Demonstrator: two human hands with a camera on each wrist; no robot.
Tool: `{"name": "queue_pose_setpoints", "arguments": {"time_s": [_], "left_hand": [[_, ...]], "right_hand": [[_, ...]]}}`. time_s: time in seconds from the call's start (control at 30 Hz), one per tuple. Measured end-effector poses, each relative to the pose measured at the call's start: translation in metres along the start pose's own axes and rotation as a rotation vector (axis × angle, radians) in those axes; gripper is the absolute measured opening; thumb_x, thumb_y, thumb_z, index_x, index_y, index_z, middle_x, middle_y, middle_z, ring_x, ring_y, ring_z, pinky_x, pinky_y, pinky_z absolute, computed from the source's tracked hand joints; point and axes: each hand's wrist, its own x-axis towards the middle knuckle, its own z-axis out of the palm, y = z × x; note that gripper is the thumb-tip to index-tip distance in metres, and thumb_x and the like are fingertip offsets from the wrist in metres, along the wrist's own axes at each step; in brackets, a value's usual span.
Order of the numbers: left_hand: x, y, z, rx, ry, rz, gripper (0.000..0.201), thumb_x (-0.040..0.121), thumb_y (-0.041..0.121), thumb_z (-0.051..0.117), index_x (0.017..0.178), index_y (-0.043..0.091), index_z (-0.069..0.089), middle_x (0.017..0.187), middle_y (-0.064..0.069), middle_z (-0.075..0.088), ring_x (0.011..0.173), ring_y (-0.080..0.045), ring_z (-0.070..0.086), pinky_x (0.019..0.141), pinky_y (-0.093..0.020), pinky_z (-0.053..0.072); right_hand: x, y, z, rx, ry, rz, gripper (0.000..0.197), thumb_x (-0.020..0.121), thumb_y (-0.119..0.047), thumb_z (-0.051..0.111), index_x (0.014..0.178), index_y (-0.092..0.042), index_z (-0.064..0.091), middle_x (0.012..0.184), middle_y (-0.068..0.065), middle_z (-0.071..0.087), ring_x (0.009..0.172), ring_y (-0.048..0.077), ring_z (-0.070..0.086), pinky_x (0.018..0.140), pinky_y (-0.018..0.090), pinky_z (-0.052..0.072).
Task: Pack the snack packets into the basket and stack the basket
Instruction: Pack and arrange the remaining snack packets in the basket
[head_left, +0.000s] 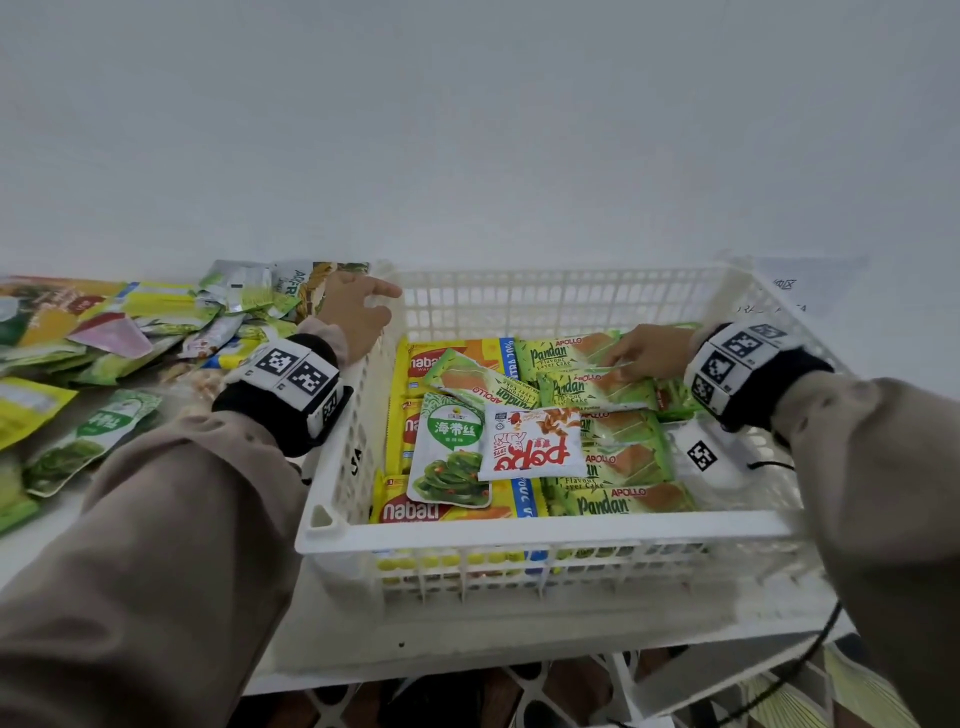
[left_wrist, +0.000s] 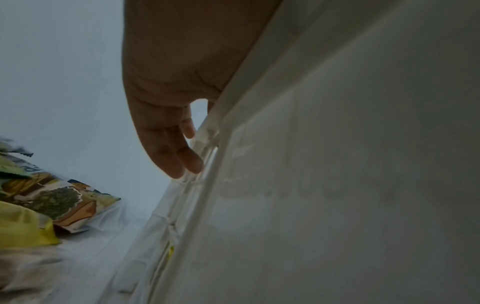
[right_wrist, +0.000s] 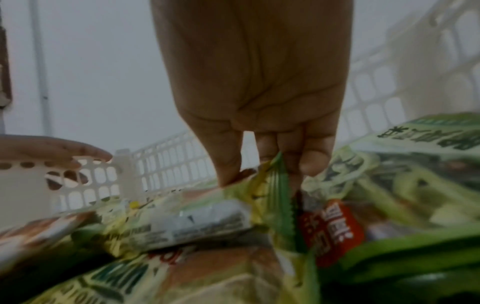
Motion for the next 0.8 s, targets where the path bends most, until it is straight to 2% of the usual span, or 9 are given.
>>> {"name": "queue_pose_setpoints", "arguments": {"time_s": [0.17,0.23,0.33,0.47,0.53,0.57,0.67,0.73,0.8], "left_hand": [[-0.001,0.001,0.0,0.005,0.022,0.004,0.036,0.09,0.002,0.043,0.119,0.015,0.058,0.14,-0.01,0.027,0.095,-0.009,0.034,0.08,-0.02,0.034],[-0.002,0.001,0.0,0.003,0.02,0.007,0.036,0.089,0.002,0.043,0.118,0.015,0.058,0.14,-0.01,0.028,0.094,-0.009,0.035,0.078,-0.02,0.035],[-0.002,0.001,-0.001,0.002,0.017,0.008,0.036,0.089,0.002,0.043,0.118,0.016,0.059,0.141,-0.01,0.028,0.096,-0.009,0.035,0.076,-0.018,0.034],[-0.002,0.001,-0.001,0.006,-0.001,0.009,0.036,0.088,0.001,0.044,0.118,0.014,0.058,0.142,-0.011,0.028,0.102,-0.012,0.038,0.065,-0.008,0.027],[-0.002,0.002,-0.001,0.007,-0.001,0.008,0.036,0.088,0.001,0.044,0.119,0.014,0.058,0.141,-0.012,0.028,0.111,-0.016,0.041,0.065,-0.006,0.025],[-0.002,0.001,-0.001,0.005,0.003,0.006,0.036,0.088,0.001,0.044,0.118,0.014,0.058,0.141,-0.011,0.028,0.108,-0.015,0.042,0.063,-0.007,0.029],[-0.002,0.001,-0.001,-0.019,0.009,0.01,0.034,0.088,0.002,0.044,0.116,0.014,0.06,0.14,-0.011,0.029,0.083,-0.012,0.044,0.056,-0.014,0.037],[-0.002,0.0,-0.001,-0.022,0.015,0.007,0.034,0.088,0.001,0.044,0.116,0.013,0.06,0.14,-0.011,0.029,0.082,-0.013,0.042,0.059,-0.017,0.036],[-0.002,0.001,-0.001,-0.026,0.017,0.006,0.035,0.087,0.001,0.044,0.115,0.013,0.06,0.14,-0.012,0.029,0.085,-0.014,0.041,0.066,-0.021,0.037]], "right_hand": [[0.001,-0.013,0.006,-0.071,0.014,-0.019,0.038,0.093,-0.015,0.05,0.13,-0.024,0.053,0.136,0.001,0.051,0.119,0.021,0.049,0.095,0.025,0.035],[0.002,-0.015,0.006,-0.075,0.049,-0.024,0.037,0.093,-0.014,0.05,0.128,-0.025,0.055,0.135,0.001,0.053,0.109,0.02,0.054,0.089,0.024,0.037],[0.001,-0.016,0.006,-0.058,0.119,-0.001,0.033,0.094,-0.014,0.047,0.121,-0.026,0.061,0.13,0.001,0.057,0.083,0.014,0.057,0.08,0.024,0.042],[-0.009,-0.022,-0.002,-0.236,0.131,0.003,0.03,0.092,-0.032,0.052,0.12,-0.031,0.06,0.118,-0.004,0.061,0.081,0.01,0.052,0.069,0.022,0.044],[-0.015,-0.026,-0.006,-0.372,0.158,-0.007,0.034,0.089,-0.039,0.055,0.122,-0.033,0.057,0.114,-0.007,0.061,0.089,0.012,0.055,0.075,0.024,0.046],[-0.015,-0.027,-0.007,-0.397,0.171,-0.038,0.036,0.087,-0.04,0.058,0.122,-0.033,0.056,0.116,-0.006,0.06,0.096,0.013,0.055,0.081,0.027,0.046],[-0.014,-0.029,0.0,-0.261,0.081,-0.182,0.046,0.08,-0.032,0.069,0.124,-0.032,0.055,0.126,-0.003,0.052,0.113,0.015,0.049,0.095,0.031,0.039],[-0.013,-0.032,0.007,-0.232,-0.015,-0.221,0.059,0.077,-0.026,0.072,0.13,-0.033,0.05,0.129,-0.002,0.045,0.116,0.015,0.045,0.099,0.03,0.036],[-0.012,-0.033,0.013,-0.29,-0.007,-0.232,0.062,0.079,-0.025,0.071,0.134,-0.035,0.044,0.128,-0.002,0.043,0.112,0.015,0.045,0.1,0.03,0.038]]}}
